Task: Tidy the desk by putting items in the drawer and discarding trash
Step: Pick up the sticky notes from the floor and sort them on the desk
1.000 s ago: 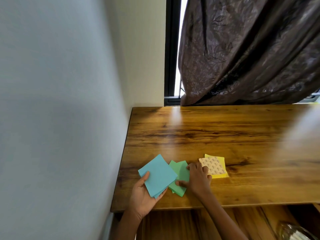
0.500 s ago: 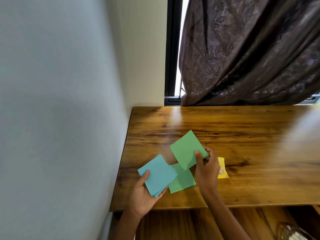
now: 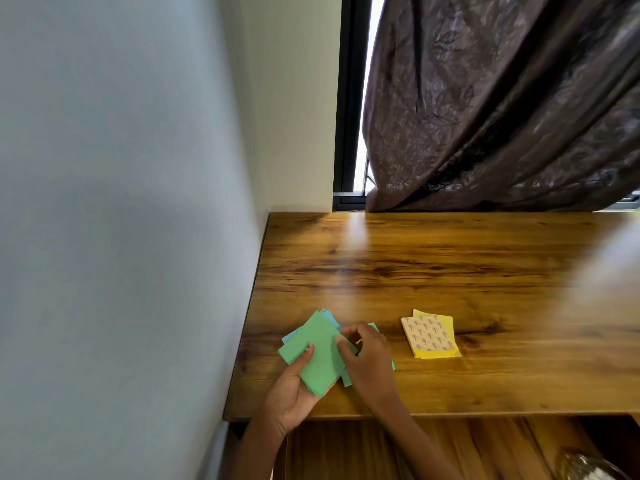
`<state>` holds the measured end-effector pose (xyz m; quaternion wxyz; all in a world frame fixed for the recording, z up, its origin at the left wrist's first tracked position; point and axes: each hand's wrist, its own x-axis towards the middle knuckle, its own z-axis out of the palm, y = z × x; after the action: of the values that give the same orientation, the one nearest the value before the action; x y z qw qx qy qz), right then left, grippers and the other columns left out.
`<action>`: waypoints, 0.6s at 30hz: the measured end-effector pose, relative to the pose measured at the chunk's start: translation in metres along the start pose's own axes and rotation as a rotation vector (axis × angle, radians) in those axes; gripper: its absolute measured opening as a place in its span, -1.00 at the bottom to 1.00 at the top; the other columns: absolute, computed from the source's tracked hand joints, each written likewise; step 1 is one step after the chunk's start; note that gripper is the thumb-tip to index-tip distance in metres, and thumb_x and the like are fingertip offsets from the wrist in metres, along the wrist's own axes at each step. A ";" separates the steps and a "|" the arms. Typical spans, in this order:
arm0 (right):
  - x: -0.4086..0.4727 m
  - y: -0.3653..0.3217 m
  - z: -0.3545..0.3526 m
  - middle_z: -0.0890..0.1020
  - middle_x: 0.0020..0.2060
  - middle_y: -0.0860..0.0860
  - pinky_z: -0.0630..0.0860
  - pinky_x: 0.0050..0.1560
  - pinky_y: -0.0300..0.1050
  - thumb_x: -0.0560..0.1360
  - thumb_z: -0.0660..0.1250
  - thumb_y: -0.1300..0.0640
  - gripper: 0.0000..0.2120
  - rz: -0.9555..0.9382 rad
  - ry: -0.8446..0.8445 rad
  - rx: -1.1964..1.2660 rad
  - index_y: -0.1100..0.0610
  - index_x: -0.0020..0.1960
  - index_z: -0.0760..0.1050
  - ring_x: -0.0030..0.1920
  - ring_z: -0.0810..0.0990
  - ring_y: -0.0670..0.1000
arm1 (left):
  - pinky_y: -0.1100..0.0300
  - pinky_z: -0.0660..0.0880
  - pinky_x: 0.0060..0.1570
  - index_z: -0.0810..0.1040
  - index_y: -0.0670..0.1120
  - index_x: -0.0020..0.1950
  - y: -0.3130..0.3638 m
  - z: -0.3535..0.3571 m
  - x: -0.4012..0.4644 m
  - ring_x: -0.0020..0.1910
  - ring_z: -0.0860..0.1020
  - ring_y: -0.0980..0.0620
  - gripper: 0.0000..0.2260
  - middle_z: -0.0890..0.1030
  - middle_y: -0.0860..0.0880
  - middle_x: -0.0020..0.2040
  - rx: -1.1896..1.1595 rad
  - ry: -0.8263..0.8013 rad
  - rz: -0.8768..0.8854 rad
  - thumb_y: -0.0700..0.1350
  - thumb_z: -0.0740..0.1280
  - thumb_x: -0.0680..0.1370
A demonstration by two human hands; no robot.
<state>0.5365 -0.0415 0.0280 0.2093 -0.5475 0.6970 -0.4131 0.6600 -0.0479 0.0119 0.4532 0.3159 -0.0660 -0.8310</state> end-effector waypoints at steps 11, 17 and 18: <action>0.017 0.030 -0.019 0.24 0.39 0.12 0.25 0.35 0.10 0.42 0.41 0.00 -0.26 0.377 -0.233 -0.383 0.06 0.46 0.09 0.41 0.19 0.14 | -0.15 0.50 0.00 0.47 -0.19 0.19 0.001 -0.006 0.005 0.00 0.64 -0.21 -0.67 0.63 -0.28 0.09 0.007 0.039 -0.028 -0.20 0.30 0.43; 0.020 0.045 -0.018 0.53 0.17 0.13 0.53 0.09 0.00 0.51 0.31 0.10 -0.62 0.355 -0.104 -0.145 0.19 0.29 0.38 0.14 0.51 0.08 | -0.13 0.51 -0.01 0.49 -0.21 0.16 0.002 -0.004 0.001 -0.05 0.66 -0.20 -0.76 0.64 -0.29 0.06 -0.023 -0.001 -0.037 -0.21 0.25 0.50; 0.020 0.043 -0.021 0.54 0.14 0.14 0.56 0.02 -0.01 0.54 0.26 0.11 -0.68 0.343 -0.025 -0.057 0.21 0.25 0.40 0.10 0.53 0.07 | -0.13 0.51 -0.01 0.49 -0.21 0.16 0.002 -0.003 0.001 -0.05 0.66 -0.21 -0.74 0.64 -0.29 0.06 -0.026 -0.002 -0.039 -0.21 0.25 0.49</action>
<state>0.4888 -0.0503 0.0086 0.2699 -0.4314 0.7888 -0.3447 0.6630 -0.0490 0.0101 0.4409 0.3102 -0.0495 -0.8408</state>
